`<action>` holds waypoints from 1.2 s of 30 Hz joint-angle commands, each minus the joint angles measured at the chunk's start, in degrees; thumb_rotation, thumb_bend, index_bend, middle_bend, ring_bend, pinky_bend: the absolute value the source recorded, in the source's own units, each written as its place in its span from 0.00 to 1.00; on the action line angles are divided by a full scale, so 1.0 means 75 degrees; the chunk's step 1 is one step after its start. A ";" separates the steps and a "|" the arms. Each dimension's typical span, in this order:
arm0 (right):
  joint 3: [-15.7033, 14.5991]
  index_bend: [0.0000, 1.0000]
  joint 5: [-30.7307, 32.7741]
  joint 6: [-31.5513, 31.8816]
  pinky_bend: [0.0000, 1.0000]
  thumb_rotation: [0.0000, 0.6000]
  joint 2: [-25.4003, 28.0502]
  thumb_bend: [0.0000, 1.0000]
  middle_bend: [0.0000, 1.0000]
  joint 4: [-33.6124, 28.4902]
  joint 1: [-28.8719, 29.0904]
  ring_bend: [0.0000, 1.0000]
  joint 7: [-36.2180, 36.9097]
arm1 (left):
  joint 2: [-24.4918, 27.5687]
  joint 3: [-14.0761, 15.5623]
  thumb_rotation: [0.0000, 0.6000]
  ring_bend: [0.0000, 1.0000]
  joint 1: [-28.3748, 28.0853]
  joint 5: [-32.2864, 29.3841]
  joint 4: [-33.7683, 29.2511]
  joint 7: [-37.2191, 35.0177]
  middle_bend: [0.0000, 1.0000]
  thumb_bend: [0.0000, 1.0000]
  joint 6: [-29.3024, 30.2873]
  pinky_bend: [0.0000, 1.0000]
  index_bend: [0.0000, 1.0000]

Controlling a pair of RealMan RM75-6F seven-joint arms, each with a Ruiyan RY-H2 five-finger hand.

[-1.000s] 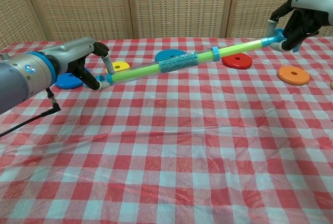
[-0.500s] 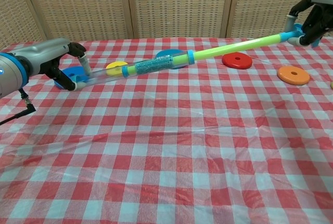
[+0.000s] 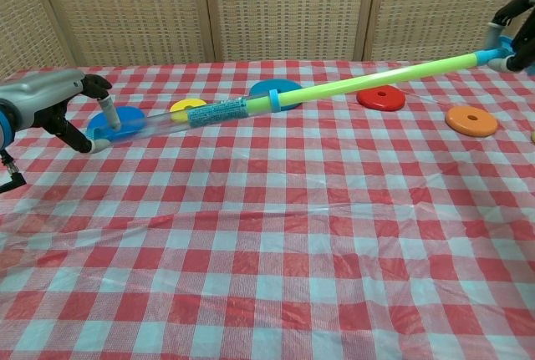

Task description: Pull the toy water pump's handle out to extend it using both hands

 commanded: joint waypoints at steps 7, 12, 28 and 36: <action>-0.0008 0.84 0.0138 -0.0150 0.52 1.00 0.0021 0.63 1.00 0.0224 -0.0118 0.94 0.0149 | 0.0027 -0.0014 1.00 0.00 0.0031 0.0041 0.0012 0.0100 0.00 0.46 -0.0030 0.00 0.54; 0.0010 0.84 0.0169 -0.0206 0.52 1.00 0.0053 0.63 1.00 0.0271 -0.0157 0.94 0.0209 | 0.0013 -0.0041 1.00 0.00 0.0027 0.0049 -0.0020 0.0180 0.00 0.47 -0.0015 0.00 0.54; -0.0098 0.57 0.0154 -0.0253 0.36 1.00 0.0210 0.46 0.73 0.0063 -0.0262 0.69 0.0108 | 0.0162 -0.0019 1.00 0.00 0.0047 0.0053 -0.0258 0.0321 0.00 0.34 -0.0125 0.00 0.41; -0.0289 0.26 0.1311 -0.0890 0.04 1.00 0.0696 0.29 0.17 -0.0227 -0.0076 0.17 -0.0627 | 0.0345 0.0044 1.00 0.00 0.0067 0.0094 -0.0485 0.0318 0.00 0.24 -0.0246 0.00 0.21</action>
